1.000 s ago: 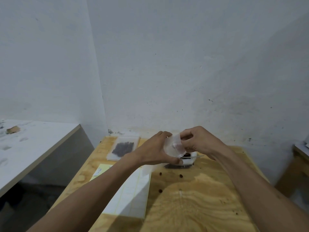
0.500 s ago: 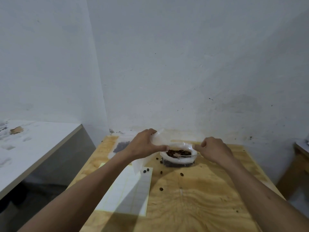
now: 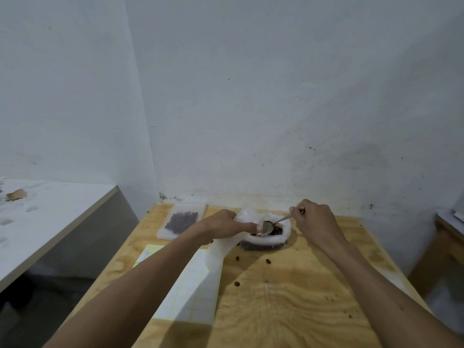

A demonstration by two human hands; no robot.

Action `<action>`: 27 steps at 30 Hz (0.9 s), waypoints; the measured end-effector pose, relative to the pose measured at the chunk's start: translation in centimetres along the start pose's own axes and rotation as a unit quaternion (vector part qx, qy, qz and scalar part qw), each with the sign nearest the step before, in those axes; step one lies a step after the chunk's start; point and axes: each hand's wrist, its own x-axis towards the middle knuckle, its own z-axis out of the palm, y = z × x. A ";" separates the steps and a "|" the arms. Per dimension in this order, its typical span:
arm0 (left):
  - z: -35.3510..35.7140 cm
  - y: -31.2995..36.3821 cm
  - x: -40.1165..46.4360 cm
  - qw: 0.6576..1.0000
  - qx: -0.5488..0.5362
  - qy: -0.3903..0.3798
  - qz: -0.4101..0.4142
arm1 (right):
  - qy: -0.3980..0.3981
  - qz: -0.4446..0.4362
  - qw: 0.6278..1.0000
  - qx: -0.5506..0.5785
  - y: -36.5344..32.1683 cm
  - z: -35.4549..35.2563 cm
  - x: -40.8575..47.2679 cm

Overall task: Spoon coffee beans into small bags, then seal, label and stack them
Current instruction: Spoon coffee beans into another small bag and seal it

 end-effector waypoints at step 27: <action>0.4 0.2 0.2 0.992 0.003 0.086 0.090 | 0.012 0.246 0.953 0.177 2.7 1.0 -1.0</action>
